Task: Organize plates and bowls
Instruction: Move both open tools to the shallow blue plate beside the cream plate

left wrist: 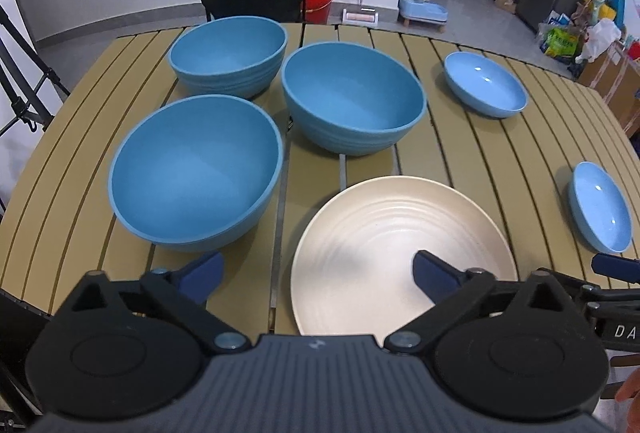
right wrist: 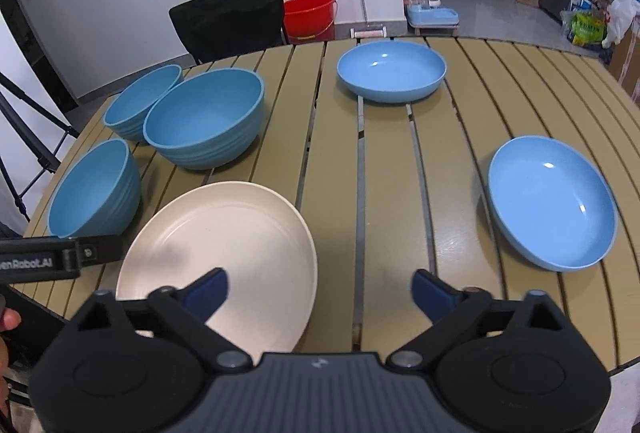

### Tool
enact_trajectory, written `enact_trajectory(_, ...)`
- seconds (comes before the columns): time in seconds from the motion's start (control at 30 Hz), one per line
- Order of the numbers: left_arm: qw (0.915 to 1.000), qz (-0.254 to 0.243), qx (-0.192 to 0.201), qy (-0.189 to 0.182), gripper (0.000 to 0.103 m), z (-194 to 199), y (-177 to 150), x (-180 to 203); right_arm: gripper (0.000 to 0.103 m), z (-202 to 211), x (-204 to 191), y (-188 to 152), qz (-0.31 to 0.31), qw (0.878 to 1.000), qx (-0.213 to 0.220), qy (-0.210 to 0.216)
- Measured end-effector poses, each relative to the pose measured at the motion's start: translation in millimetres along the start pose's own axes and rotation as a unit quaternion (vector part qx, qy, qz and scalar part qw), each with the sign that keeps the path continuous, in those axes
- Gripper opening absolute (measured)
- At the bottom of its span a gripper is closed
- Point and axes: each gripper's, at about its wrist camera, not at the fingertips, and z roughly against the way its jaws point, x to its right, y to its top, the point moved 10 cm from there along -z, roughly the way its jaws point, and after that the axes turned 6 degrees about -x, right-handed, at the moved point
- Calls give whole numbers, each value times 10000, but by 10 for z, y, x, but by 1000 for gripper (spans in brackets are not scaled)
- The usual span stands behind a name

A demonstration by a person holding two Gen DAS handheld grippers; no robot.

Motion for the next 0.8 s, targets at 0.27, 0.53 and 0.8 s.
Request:
enact_trajectory(0.27,9999,68,96,-60,103,151,-46,17,103,174,51,-56,53,9997,86,-218)
enact_trajectory(0.53,9998,63,159,-97,103,249,-88,27,103,331,94,-129,33,9993,186,-310)
enact_trajectory(0.8,9997,6,189,-139,103,314,-133,113,103,468,206,-176,10,9987,266,-442)
